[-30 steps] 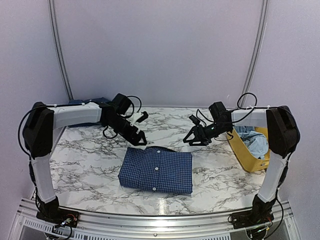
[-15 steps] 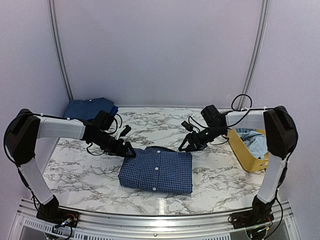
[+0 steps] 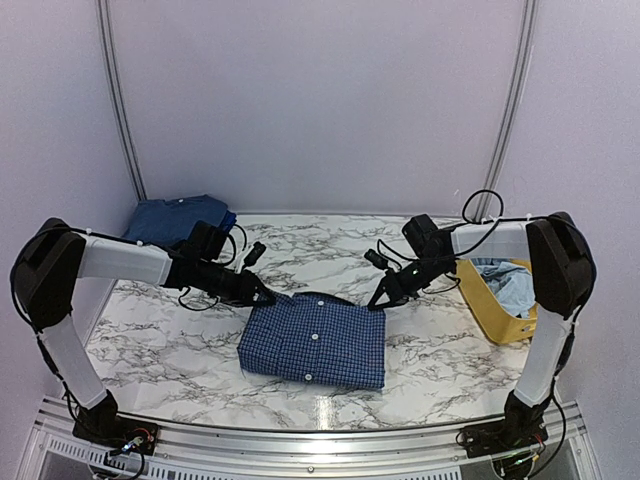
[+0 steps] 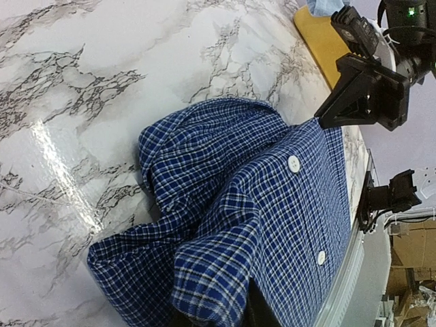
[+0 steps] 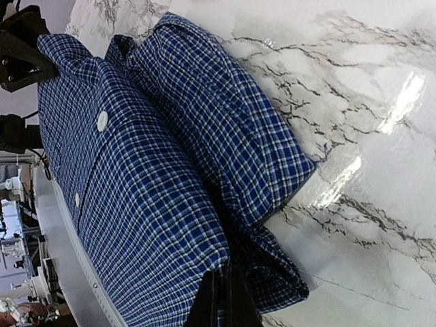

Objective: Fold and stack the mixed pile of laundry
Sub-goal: Adjust the square-folded T-shirt at the center of the board.

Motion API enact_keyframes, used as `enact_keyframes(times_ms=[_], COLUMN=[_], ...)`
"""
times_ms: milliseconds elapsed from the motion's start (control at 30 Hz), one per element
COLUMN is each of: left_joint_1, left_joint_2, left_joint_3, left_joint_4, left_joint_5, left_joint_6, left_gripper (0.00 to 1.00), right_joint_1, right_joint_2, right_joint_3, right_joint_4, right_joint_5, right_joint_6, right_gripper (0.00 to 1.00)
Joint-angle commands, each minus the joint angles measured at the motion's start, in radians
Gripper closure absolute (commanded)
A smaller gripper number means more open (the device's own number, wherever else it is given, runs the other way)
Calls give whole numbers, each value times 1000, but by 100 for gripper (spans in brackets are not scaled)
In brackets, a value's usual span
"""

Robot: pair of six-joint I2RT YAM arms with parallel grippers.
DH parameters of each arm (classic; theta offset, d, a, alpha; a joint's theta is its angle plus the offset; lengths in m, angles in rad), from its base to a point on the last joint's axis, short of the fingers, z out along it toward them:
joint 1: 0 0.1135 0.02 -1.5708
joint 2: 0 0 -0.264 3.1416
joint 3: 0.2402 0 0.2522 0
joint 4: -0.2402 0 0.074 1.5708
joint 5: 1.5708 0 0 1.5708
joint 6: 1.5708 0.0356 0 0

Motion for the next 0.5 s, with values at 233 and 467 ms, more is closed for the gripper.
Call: enact_keyframes(times_ms=[233, 467], left_joint_1=[2, 4], left_joint_2=[-28, -50], left_joint_3=[-7, -5], left_joint_4=[38, 39], left_joint_5=[26, 24], left_joint_6=[-8, -22], left_gripper=[79, 81], right_joint_1=[1, 8], right_joint_2=[-24, -36], right_joint_3=[-6, -26], right_joint_4=[-22, -44], right_joint_5=[26, 5], right_joint_6=[16, -2], right_gripper=[44, 86])
